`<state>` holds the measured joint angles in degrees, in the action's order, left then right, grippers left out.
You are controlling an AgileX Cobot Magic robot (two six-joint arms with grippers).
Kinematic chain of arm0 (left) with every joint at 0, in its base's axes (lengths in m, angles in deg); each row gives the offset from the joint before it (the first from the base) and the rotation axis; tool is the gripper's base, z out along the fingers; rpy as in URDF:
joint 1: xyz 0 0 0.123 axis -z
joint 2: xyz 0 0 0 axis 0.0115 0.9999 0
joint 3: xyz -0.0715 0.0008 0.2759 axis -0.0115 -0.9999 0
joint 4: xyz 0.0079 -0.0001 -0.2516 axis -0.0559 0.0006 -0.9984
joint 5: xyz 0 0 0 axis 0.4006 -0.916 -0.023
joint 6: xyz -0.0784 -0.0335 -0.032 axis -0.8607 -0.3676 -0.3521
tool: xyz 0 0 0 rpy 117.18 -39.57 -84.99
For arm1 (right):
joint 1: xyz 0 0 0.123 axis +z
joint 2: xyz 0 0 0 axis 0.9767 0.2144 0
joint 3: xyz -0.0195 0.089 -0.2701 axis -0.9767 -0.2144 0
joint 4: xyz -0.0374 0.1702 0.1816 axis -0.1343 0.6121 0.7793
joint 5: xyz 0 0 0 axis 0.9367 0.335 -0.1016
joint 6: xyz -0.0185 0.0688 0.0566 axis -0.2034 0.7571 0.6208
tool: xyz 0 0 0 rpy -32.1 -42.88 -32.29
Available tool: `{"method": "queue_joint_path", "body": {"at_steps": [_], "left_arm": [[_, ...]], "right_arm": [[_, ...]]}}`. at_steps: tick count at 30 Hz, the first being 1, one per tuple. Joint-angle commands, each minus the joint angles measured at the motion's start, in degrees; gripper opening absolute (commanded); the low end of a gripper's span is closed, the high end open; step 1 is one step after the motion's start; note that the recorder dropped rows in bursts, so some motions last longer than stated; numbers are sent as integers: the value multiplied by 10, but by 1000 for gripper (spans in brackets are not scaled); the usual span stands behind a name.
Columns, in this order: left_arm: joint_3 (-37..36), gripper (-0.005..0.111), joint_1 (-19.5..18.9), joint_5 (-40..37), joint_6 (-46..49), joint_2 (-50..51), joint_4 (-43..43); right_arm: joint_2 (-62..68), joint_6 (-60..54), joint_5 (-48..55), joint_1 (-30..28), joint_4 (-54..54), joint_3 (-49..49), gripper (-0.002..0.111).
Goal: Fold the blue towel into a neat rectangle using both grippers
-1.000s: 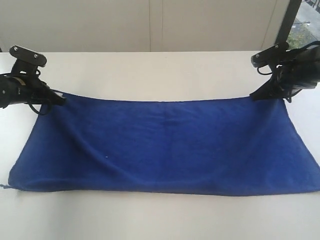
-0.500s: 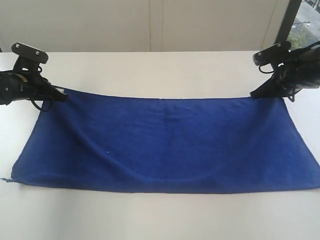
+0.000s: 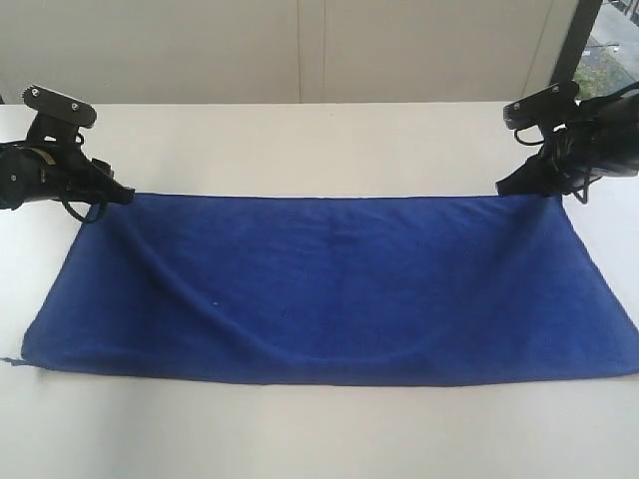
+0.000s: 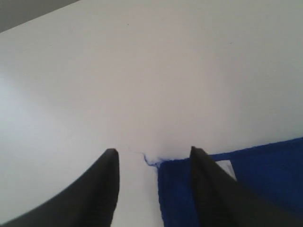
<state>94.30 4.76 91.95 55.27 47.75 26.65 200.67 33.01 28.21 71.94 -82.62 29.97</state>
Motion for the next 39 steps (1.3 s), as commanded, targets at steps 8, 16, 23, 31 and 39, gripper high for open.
{"method": "queue_joint_path", "body": {"at_steps": [8,16,23,31,39], "left_arm": [[3,59,-3,-89,-6,-57,-8],[3,44,-3,-306,-7,-127,-8],[2,0,-3,-476,-22,-171,-8],[1,0,-2,-554,-49,-235,-71],[-89,0,-2,-494,-47,-236,-125]], "right_arm": [[-62,1,104,-7,122,1,47],[-122,-214,212,-7,365,1,18],[-180,-321,250,-5,508,-39,0],[-270,-355,246,-5,533,-140,0],[-277,-359,153,-5,542,-242,0]]}}
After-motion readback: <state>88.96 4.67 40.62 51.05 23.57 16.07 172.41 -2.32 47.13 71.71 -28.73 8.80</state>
